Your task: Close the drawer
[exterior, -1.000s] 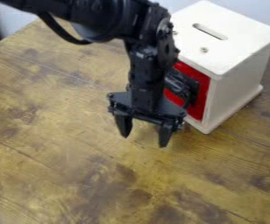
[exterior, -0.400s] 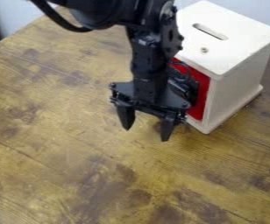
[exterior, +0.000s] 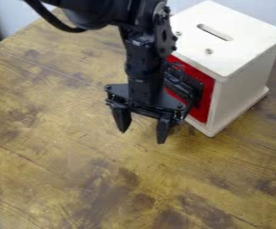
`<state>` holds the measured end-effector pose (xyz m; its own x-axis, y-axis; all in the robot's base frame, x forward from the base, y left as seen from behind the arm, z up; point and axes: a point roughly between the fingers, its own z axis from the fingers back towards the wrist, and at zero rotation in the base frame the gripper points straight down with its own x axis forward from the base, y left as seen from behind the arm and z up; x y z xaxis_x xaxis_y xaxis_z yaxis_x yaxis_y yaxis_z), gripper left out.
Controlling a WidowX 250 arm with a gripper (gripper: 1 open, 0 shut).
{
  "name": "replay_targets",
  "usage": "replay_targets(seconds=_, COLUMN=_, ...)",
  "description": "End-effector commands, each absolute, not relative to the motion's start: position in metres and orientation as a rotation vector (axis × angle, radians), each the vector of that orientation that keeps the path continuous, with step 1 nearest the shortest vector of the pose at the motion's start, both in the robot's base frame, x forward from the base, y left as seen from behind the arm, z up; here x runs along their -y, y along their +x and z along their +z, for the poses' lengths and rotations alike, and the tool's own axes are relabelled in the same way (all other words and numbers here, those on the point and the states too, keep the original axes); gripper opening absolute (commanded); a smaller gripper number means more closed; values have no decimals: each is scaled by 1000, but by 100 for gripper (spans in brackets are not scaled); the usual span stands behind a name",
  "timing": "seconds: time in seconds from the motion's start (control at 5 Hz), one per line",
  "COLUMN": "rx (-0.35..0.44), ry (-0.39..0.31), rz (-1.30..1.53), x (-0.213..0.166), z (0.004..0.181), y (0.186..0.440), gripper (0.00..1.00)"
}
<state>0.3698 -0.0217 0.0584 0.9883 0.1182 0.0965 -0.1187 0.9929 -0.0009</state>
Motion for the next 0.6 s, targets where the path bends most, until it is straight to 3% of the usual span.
replay_targets(seconds=0.0, rx=175, ry=2, rz=151, x=5, z=80, y=380, gripper=100)
replay_targets(seconds=0.4, rx=182, ry=-1, rz=139, x=-10, z=93, y=375, gripper=100)
